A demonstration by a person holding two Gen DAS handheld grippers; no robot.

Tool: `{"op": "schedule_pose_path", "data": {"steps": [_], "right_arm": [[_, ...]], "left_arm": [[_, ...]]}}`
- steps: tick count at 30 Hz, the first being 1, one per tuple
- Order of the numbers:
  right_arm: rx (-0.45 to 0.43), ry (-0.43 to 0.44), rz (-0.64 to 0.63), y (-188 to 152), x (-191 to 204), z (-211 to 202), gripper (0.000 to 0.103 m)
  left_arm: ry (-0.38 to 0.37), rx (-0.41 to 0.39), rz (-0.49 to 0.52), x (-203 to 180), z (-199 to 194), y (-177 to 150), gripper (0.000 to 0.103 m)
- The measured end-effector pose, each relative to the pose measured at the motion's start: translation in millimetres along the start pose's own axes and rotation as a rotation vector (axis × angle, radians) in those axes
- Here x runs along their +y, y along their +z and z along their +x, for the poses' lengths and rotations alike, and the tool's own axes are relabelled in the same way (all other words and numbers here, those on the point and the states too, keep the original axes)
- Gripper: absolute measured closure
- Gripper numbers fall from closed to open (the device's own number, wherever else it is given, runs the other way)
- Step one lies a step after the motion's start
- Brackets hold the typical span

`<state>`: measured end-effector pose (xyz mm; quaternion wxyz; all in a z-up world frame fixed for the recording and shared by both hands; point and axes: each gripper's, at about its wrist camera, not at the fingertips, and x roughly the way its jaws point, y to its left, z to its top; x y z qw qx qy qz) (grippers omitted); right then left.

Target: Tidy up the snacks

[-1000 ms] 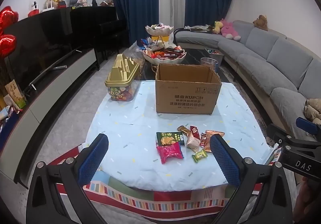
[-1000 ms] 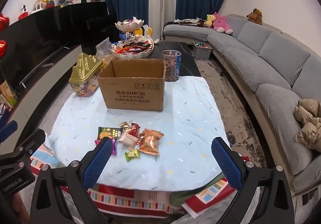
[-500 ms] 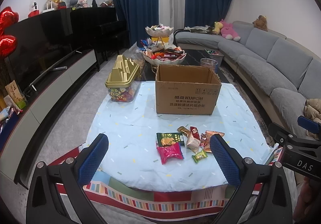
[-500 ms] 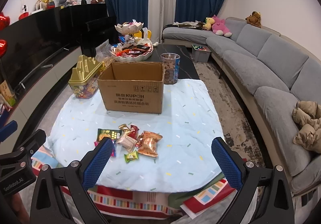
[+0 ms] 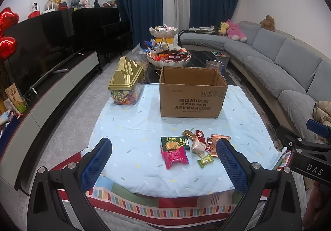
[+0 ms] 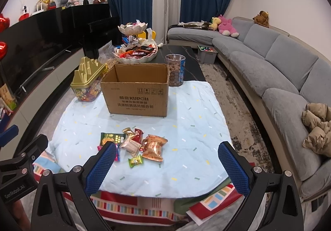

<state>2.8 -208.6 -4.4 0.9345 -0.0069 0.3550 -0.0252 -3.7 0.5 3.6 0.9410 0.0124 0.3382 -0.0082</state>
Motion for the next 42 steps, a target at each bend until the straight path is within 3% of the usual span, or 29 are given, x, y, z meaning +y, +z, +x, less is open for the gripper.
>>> {"op": "schedule_pose_path", "data": {"steps": [42], "right_arm": [[0.006,0.002,0.002,-1.0,-0.2,-0.8,0.003]], "left_arm": [[0.000,0.002,-0.001,1.3,2.7,-1.5,0.000]]}}
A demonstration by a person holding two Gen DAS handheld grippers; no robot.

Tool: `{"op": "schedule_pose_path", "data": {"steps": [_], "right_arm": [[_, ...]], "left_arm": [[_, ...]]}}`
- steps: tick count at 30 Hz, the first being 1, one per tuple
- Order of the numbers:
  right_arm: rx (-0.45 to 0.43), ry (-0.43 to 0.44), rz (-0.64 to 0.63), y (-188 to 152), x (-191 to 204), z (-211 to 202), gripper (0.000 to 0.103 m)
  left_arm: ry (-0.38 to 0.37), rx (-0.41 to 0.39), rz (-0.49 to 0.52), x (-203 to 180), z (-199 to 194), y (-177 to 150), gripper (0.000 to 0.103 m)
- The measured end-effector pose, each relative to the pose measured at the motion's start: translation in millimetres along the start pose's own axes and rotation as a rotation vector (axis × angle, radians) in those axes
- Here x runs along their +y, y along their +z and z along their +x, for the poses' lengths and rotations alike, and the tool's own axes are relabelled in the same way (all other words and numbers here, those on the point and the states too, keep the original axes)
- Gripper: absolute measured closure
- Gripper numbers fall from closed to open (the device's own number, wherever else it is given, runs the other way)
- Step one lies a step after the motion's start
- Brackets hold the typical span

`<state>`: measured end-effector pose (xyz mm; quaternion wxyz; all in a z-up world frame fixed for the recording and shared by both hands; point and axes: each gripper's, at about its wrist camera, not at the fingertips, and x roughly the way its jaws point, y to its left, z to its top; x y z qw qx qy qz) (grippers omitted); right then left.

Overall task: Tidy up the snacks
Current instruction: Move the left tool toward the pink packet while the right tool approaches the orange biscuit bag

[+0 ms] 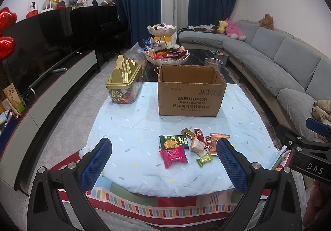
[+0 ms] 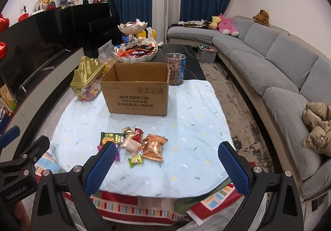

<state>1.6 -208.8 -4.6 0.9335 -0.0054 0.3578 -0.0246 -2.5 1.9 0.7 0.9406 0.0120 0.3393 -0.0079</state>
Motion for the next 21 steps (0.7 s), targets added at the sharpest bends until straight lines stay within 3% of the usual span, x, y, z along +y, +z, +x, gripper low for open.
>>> {"op": "schedule_pose_path", "data": {"steps": [21], "right_arm": [[0.074,-0.007,0.006,0,3,35,0.003]], "left_arm": [[-0.010,0.064,0.040,-16,26,-7,0.000]]}}
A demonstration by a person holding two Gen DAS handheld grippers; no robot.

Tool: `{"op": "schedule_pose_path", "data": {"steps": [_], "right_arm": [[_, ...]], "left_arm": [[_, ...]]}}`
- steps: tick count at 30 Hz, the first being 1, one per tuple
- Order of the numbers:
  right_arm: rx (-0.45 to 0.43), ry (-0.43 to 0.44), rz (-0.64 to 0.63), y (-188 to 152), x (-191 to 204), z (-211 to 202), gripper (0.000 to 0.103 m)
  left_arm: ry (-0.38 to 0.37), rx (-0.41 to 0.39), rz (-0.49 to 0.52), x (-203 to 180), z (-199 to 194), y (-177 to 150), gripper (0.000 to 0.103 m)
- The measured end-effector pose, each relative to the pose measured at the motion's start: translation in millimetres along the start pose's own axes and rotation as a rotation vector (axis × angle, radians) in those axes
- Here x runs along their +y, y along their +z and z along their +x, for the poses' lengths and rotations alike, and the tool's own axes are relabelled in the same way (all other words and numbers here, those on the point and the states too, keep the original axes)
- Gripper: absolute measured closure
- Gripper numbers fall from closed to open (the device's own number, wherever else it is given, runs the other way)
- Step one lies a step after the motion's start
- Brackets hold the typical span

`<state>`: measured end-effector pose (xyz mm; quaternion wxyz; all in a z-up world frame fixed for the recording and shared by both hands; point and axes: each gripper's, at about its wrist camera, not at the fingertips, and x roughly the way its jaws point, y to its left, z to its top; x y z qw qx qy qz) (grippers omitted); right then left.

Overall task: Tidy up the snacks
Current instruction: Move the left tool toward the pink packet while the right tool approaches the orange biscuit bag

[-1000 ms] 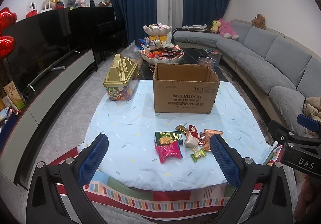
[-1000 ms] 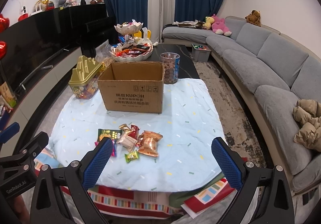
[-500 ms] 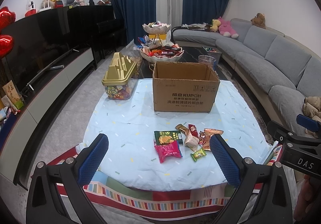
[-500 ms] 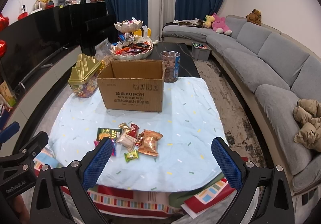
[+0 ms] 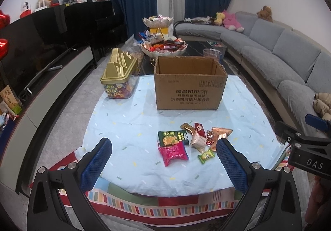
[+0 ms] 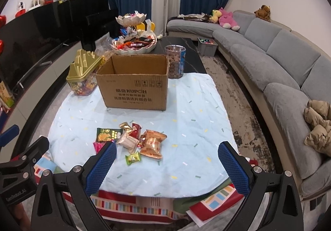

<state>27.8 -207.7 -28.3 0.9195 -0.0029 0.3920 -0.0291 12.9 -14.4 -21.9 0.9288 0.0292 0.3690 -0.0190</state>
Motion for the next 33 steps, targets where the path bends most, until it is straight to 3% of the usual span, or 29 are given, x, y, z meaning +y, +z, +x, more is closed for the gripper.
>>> {"op": "schedule_pose_path", "data": {"steps": [13,33], "right_arm": [[0.094,-0.008,-0.014,8,3,39,0.003],[0.168,0.001,-0.029,29,5,91,0.003]], "left_arm": [[0.004,0.097,0.012,4,40,6,0.000],[0.001,0.158,0.024,-1,91,22,0.000]]}}
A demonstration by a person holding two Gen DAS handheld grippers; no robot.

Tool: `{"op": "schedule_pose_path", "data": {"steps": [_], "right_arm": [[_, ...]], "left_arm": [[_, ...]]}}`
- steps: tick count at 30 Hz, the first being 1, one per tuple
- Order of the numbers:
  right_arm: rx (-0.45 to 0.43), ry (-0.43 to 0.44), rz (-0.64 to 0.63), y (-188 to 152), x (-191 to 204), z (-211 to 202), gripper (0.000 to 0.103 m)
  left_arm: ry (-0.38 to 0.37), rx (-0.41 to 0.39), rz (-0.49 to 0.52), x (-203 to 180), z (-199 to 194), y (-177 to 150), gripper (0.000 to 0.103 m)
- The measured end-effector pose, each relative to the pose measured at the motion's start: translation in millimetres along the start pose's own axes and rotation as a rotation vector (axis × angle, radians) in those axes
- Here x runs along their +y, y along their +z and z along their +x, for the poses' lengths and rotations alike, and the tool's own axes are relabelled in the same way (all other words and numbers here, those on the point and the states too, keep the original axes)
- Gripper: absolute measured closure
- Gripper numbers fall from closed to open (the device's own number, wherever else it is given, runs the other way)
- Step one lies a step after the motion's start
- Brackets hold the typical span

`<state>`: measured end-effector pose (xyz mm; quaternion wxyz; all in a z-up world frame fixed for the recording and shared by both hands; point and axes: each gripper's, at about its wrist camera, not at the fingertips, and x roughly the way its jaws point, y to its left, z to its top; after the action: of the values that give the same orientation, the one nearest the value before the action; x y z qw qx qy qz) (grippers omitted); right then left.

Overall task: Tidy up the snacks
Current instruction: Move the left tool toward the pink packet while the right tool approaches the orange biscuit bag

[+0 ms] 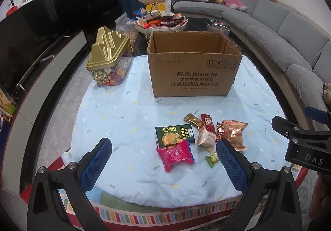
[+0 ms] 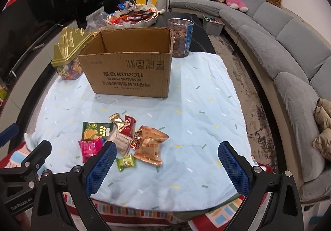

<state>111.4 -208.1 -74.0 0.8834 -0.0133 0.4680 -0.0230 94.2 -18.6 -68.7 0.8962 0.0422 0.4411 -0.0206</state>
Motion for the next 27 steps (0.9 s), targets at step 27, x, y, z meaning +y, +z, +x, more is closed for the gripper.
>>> {"op": "schedule_pose_path", "data": {"steps": [27], "right_arm": [[0.128,-0.006,-0.022,1,6,85,0.003]], "left_arm": [[-0.038,0.199,-0.050,-3,101,-10,0.002]]}}
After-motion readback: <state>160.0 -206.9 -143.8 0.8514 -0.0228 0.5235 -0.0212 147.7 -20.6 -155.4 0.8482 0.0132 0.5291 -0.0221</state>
